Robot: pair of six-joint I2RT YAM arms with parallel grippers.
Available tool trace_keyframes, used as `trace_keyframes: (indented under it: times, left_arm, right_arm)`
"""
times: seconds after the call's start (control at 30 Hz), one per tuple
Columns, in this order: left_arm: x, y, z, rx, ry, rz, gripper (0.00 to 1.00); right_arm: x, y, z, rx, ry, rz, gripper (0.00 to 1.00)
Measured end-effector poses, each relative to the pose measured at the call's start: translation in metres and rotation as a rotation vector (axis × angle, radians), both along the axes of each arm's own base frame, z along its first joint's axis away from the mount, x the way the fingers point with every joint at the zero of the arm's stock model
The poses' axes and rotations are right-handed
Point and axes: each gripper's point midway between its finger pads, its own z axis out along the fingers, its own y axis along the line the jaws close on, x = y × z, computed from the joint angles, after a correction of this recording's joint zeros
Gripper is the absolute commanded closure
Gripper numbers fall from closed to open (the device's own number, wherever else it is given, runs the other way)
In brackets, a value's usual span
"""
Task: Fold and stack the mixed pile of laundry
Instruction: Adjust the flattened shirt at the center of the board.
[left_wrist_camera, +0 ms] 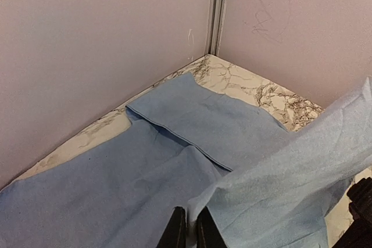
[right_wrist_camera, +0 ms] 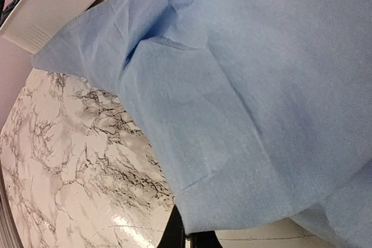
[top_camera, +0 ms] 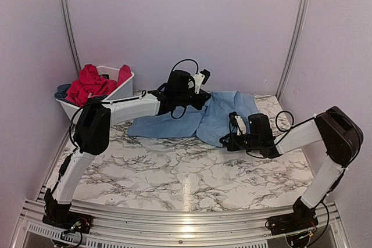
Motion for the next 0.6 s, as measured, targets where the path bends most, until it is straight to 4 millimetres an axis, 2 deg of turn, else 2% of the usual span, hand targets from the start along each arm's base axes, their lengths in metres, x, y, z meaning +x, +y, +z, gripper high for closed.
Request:
trace_keyframes:
  times: [0.07,0.13,0.23,0.3,0.37,0.43,0.5,0.6]
  left_arm:
    - [-0.002,0.002,-0.004,0.015,-0.001,-0.002,0.66]
    - [-0.006,0.008,-0.007,0.029,0.011,0.005,0.50]
    - [-0.017,0.025,-0.006,0.066,0.013,0.025,0.38]
    - [-0.030,0.044,-0.001,0.092,0.015,0.049,0.30]
    - [-0.042,0.067,0.013,0.110,-0.003,0.091,0.27]
    - [-0.053,0.089,0.029,0.121,-0.035,0.127,0.26]
    - [-0.066,0.114,0.042,0.127,-0.055,0.169,0.26]
    - [-0.080,0.152,0.050,0.129,-0.062,0.232,0.26]
  right_arm:
    - [-0.005,0.000,0.009,0.015,-0.015,0.010,1.00]
    - [-0.013,-0.003,0.029,0.037,-0.049,0.019,1.00]
    - [-0.025,-0.004,0.075,0.079,-0.137,0.040,1.00]
    - [-0.036,-0.006,0.114,0.111,-0.215,0.052,1.00]
    - [-0.052,-0.009,0.152,0.146,-0.292,0.068,1.00]
    - [-0.067,-0.013,0.179,0.168,-0.340,0.081,1.00]
    - [-0.081,-0.016,0.197,0.180,-0.366,0.093,1.00]
    - [-0.108,-0.017,0.221,0.192,-0.380,0.131,1.00]
